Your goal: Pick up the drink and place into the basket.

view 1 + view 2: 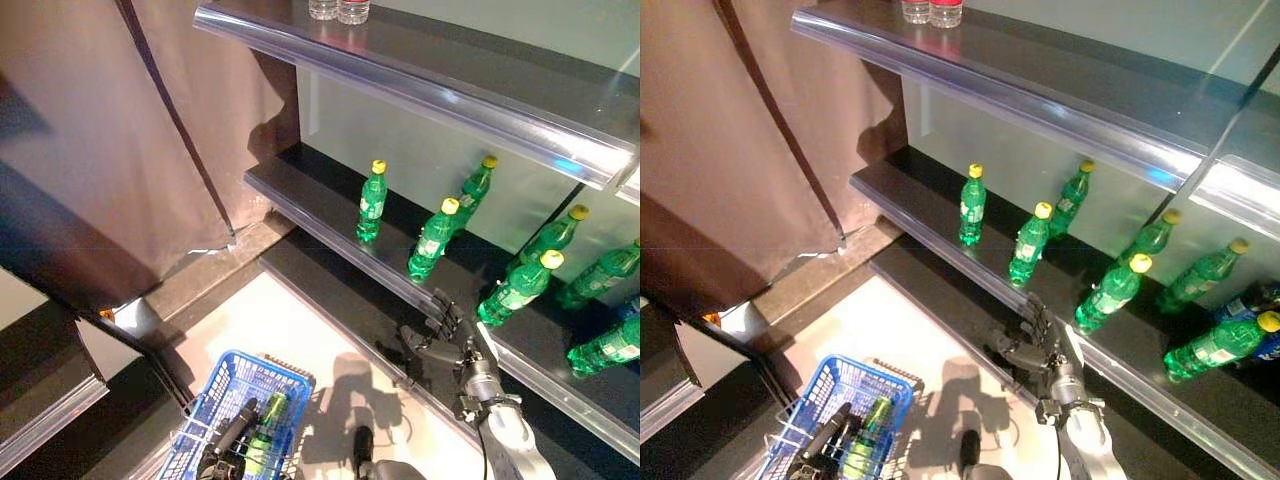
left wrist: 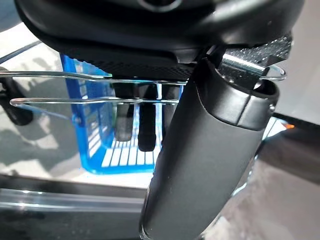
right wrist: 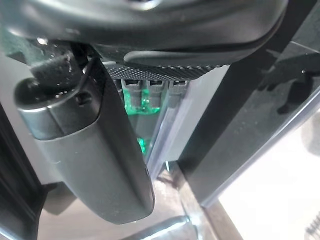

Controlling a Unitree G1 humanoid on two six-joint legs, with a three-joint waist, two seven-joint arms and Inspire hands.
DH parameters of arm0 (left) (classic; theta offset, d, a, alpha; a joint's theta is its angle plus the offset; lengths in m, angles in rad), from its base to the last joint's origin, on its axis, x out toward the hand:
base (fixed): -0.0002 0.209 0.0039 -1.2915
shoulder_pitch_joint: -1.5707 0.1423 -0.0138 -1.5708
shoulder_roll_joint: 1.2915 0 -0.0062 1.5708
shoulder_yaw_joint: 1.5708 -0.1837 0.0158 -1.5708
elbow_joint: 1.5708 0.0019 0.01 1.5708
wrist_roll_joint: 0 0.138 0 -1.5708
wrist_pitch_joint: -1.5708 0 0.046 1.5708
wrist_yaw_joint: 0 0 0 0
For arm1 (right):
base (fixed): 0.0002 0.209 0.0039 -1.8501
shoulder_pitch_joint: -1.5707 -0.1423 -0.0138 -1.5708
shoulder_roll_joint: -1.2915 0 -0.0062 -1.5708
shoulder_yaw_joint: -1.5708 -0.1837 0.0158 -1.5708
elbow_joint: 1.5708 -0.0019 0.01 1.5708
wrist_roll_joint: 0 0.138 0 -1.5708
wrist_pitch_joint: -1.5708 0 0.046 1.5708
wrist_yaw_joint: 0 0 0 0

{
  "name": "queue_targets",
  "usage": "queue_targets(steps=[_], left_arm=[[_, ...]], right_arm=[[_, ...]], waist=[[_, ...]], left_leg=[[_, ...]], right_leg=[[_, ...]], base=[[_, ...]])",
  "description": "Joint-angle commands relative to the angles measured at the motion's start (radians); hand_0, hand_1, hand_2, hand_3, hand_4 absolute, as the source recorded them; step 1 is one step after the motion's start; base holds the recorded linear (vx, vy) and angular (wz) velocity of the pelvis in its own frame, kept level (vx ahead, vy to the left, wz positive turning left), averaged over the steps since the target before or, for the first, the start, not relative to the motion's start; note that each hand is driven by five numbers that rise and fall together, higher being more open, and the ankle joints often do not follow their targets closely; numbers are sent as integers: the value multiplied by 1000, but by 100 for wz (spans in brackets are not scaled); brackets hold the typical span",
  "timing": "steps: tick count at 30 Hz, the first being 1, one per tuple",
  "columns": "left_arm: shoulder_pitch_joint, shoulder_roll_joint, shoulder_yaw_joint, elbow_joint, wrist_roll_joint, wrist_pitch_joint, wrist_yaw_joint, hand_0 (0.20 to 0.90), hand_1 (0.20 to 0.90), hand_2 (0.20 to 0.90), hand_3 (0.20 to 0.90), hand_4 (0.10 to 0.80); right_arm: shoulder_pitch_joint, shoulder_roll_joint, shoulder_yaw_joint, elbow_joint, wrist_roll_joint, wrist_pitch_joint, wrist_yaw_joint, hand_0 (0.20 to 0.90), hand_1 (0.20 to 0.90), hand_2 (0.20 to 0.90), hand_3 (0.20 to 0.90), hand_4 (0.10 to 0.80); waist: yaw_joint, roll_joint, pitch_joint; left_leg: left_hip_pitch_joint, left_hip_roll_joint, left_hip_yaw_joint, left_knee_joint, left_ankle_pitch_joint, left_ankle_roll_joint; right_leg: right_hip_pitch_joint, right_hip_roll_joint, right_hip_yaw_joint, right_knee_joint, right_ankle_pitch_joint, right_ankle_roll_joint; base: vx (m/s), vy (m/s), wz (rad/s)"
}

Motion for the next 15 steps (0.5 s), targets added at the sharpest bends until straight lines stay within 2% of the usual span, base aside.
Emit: queue_targets(steps=[1,8,15], left_arm=[[-62,79,72,-70,-9,-150,-107,300,300,300,200,100],[-42,79,84,-55,-3,-145,-114,300,300,300,200,100],[-33,75,83,-65,0,-141,-119,300,300,300,200,100]], right_arm=[[-72,-34,-48,-139,-29,-149,-32,900,900,900,900,800],[-38,-43,-80,-178,-88,-206,-117,900,900,900,900,800],[-1,-53,-124,-227,-135,-257,-195,900,900,900,900,800]], waist=[[-19,-9,-56],[-37,0,-49],[-64,9,-42]], left_leg=[[-48,-12,-36,61,-51,-10],[-39,-8,-13,58,-53,-7],[-30,-11,14,61,-65,2]], right_leg=[[73,-10,70,8,-133,84],[75,-9,77,14,-139,84],[73,-4,108,13,-140,87]], base=[[0,0,0],[0,1,-1],[-1,6,-4]])
